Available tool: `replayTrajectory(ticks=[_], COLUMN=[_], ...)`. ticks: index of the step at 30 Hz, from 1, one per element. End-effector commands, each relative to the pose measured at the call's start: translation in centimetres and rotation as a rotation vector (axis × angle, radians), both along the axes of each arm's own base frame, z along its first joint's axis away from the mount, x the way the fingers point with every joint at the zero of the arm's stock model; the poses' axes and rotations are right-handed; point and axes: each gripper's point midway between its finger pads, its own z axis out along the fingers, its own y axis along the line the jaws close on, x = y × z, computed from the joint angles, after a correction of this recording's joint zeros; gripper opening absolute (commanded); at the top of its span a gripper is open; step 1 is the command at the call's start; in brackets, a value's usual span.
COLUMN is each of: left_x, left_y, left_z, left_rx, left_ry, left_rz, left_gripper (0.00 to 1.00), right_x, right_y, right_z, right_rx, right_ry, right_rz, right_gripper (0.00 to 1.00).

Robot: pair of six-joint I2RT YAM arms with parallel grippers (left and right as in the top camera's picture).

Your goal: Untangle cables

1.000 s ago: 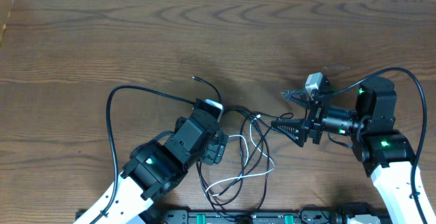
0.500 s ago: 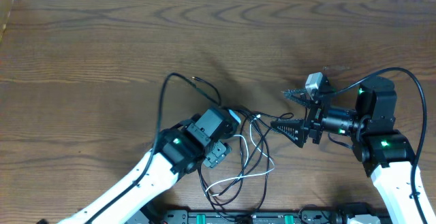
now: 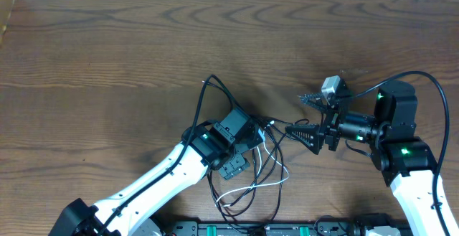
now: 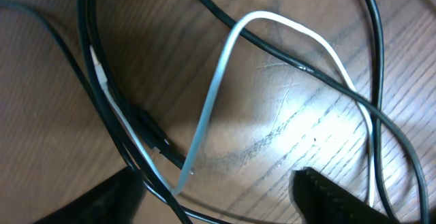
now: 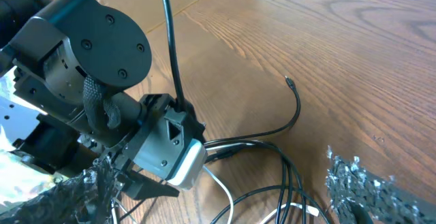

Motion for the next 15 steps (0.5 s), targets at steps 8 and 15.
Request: replayTrajectory(ticks=[8, 15], left_x=[0.7, 2.5], left_y=[-0.7, -0.3], left_z=[0.7, 2.2], left_rx=[-0.025, -0.023], left_ry=[-0.019, -0.119], left_rz=[-0.019, 0.065], left_gripper=[0.07, 0.07], right_x=[-0.2, 0.5], right_y=[0.2, -0.6], right_z=[-0.3, -1.6], right_rx=[0.001, -0.052], right_ry=[0.023, 0.074], right_rz=[0.006, -0.075], right_gripper=[0.74, 0.64])
